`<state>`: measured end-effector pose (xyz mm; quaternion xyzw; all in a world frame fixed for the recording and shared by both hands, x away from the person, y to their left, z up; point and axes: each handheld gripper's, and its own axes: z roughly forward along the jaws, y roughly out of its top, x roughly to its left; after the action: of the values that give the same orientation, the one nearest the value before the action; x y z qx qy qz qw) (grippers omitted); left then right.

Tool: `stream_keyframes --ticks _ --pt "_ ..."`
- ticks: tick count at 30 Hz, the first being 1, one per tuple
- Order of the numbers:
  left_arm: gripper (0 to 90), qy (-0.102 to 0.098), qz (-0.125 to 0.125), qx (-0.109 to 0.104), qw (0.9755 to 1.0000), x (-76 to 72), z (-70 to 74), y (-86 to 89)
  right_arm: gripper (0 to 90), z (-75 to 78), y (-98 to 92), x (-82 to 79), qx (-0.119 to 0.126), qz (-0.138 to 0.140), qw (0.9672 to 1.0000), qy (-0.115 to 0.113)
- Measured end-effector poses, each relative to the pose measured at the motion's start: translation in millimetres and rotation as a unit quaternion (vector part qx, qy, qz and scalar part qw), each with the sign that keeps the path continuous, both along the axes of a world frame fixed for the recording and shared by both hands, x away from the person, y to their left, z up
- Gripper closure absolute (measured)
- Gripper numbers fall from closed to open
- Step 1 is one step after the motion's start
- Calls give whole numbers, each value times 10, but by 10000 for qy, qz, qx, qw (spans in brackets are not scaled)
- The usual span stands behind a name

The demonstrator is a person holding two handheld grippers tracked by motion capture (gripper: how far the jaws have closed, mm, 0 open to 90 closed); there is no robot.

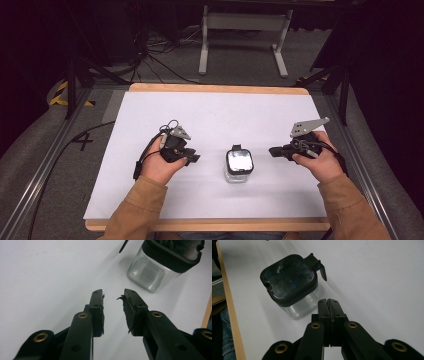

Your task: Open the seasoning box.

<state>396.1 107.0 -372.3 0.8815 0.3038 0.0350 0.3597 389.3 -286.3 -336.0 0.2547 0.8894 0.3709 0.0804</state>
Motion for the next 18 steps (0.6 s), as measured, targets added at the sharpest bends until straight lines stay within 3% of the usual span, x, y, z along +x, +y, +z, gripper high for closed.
stream_keyframes --ticks 10,12,15,18 --pt "681 17 317 -129 9994 -53 4 235 900 229 239 225 -449 525 9976 34" --pt "679 -8 369 -155 9992 -77 4 277 900 301 364 304 -707 735 9948 46" --pt "678 11 383 -164 9991 -90 1 304 900 331 437 346 -829 878 9926 82" --pt "678 14 370 -239 9990 -102 8 334 900 373 580 416 -1153 1128 9868 120"
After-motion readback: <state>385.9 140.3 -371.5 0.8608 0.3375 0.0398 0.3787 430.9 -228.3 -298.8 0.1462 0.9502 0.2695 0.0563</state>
